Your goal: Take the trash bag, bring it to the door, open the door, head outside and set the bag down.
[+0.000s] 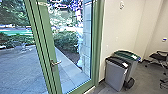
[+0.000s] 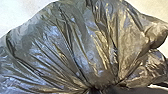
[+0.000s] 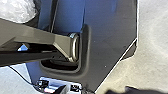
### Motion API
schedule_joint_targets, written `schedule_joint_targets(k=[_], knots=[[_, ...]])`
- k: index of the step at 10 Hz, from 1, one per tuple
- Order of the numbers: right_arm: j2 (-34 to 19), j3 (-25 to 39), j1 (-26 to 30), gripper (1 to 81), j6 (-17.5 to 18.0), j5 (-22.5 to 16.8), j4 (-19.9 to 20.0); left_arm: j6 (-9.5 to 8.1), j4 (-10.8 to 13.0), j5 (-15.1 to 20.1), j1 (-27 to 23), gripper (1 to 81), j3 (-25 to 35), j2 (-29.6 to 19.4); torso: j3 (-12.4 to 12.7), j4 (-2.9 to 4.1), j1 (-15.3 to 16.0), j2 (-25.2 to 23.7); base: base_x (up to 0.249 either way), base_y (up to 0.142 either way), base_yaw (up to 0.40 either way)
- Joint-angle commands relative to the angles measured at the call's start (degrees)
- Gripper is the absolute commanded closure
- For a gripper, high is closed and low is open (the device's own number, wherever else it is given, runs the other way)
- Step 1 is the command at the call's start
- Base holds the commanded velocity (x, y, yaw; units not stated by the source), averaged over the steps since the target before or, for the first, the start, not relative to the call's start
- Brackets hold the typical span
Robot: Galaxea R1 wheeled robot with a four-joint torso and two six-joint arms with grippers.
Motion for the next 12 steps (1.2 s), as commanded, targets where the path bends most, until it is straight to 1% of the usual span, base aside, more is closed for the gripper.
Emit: schedule_joint_targets(k=[1, 4, 12], knots=[[0.38, 0.13, 2.25, 1.0, -0.03, -3.26, -0.26, 0.31, 0.6, 3.03, -2.54, 81.1, 0.27, -0.15, 0.0, 0.0, 0.0, 0.0, 0.148, 0.063, 0.0], [0.38, 0.13, 2.25, 1.0, -0.03, -3.26, -0.26, 0.31, 0.69, 3.03, -2.53, 81.1, 0.27, -0.15, 0.0, 0.0, 0.0, 0.0, 0.149, 0.062, 0.0], [0.46, 0.13, 2.25, 1.0, -0.11, -3.26, -0.26, 0.31, 0.68, 3.03, -2.53, 81.1, 0.27, -0.15, 0.0, 0.0, 0.0, 0.0, 0.148, 0.0, 0.0]])
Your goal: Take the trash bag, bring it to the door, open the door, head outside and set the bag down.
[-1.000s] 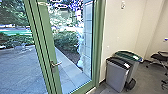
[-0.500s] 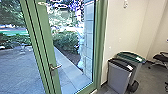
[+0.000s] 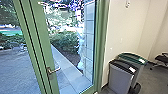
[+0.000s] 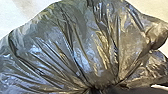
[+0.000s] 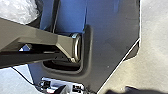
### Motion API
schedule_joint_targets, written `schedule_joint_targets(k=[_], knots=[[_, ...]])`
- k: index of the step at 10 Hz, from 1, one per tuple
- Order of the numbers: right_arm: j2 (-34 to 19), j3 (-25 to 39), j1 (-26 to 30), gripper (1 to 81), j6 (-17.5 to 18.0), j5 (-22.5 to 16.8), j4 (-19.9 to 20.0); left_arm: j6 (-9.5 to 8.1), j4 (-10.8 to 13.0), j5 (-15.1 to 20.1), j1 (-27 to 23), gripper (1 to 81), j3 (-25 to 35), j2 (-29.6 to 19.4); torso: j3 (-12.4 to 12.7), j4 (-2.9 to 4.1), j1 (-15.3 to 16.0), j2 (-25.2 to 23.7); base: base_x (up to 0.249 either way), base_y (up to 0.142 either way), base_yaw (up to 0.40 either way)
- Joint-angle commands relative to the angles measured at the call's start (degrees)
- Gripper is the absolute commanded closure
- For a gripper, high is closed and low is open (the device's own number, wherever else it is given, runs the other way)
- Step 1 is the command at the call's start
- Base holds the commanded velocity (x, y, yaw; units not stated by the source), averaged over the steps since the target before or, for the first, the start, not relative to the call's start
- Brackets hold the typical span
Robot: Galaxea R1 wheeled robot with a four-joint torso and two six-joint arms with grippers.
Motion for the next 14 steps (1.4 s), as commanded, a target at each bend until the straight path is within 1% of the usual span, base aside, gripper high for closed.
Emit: schedule_joint_targets(k=[1, 14], knots=[[0.09, 0.18, 2.17, 1.0, -0.08, -3.28, -0.26, 0.31, 0.69, 3.03, -2.56, 81.1, 0.27, 0.03, 0.0, 0.0, 0.0, 0.0, 0.147, 0.0, 0.0], [-0.18, -0.09, 2.07, 1.0, 0.0, -3.28, -0.17, 0.22, 0.51, 3.03, -2.47, 81.1, 0.28, 0.03, 0.0, 0.0, 0.0, 0.0, 0.14, 0.0, 0.0]])
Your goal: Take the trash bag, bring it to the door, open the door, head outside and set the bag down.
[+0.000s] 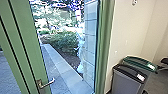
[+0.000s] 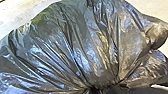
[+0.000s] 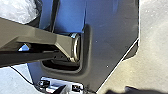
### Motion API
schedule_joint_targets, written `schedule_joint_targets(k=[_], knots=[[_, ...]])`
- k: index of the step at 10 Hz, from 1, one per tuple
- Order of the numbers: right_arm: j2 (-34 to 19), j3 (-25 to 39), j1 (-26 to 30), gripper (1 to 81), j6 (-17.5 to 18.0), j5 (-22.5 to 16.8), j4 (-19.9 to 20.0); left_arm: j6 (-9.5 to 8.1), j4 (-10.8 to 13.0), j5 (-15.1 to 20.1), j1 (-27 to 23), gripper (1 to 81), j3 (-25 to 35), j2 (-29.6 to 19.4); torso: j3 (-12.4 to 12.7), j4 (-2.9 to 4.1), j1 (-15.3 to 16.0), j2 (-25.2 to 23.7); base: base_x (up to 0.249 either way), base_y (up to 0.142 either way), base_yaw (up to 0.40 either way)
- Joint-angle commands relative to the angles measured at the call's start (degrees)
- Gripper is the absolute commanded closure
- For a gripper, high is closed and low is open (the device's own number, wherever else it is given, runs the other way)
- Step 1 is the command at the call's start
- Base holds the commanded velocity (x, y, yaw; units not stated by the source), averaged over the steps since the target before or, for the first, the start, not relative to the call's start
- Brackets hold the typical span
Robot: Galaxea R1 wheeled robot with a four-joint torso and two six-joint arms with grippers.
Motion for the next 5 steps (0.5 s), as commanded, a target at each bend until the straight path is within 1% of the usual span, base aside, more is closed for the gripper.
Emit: schedule_joint_targets(k=[1, 5], knots=[[-0.02, -0.06, 2.21, 1.0, -0.11, -3.28, -0.18, 0.22, 0.51, 3.03, -2.47, 81.1, 0.36, 0.03, 0.0, 0.0, 0.0, 0.0, 0.122, 0.0, 0.0], [0.07, -0.06, 2.21, 1.0, -0.11, -3.28, -0.17, 0.22, 0.6, 3.03, -2.38, 81.1, 0.27, 0.12, 0.0, 0.0, 0.0, 0.0, 0.103, 0.0, 0.0]])
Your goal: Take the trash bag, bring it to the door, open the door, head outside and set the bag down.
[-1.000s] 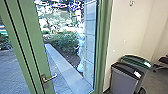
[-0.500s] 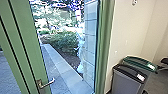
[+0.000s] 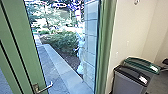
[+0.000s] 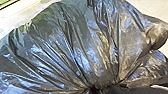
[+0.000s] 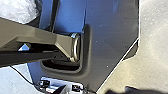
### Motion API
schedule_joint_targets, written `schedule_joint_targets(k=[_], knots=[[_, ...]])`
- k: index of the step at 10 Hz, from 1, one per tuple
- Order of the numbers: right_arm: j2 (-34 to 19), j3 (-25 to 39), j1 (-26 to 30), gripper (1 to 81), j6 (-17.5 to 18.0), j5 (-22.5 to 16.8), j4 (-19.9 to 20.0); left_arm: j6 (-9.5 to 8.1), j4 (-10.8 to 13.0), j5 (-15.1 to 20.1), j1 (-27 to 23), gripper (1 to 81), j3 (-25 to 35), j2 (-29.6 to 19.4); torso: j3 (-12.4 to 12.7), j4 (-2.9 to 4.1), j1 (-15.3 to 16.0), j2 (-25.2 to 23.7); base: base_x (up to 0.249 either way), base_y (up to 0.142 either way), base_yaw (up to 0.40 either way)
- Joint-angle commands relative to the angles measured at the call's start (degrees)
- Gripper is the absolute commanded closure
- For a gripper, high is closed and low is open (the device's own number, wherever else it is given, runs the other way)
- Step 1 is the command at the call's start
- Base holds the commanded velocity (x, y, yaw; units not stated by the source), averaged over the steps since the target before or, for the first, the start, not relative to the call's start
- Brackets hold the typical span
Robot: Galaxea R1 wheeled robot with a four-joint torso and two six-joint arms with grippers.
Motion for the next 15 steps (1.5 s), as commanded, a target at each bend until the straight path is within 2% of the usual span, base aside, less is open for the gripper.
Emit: schedule_joint_targets(k=[1, 6, 15], knots=[[0.07, -0.06, 2.21, 1.0, -0.02, -3.26, -0.26, 0.22, 0.6, 3.03, -2.38, 81.1, 0.27, 0.03, 0.0, 0.0, 0.0, 0.0, 0.089, 0.0, 0.0], [-0.02, -0.06, 2.21, 1.0, -0.11, -3.26, -0.17, 0.31, 0.6, 3.03, -2.29, 81.1, 0.27, 0.12, 0.0, 0.0, 0.02, 0.0, 0.075, 0.0, 0.0], [0.25, -0.06, 2.65, 1.0, -0.11, -3.34, -0.26, 0.13, -0.01, 3.12, -2.29, 81.1, 0.27, 0.13, 0.0, 0.0, -0.02, 0.0, 0.0, 0.0, 0.0]])
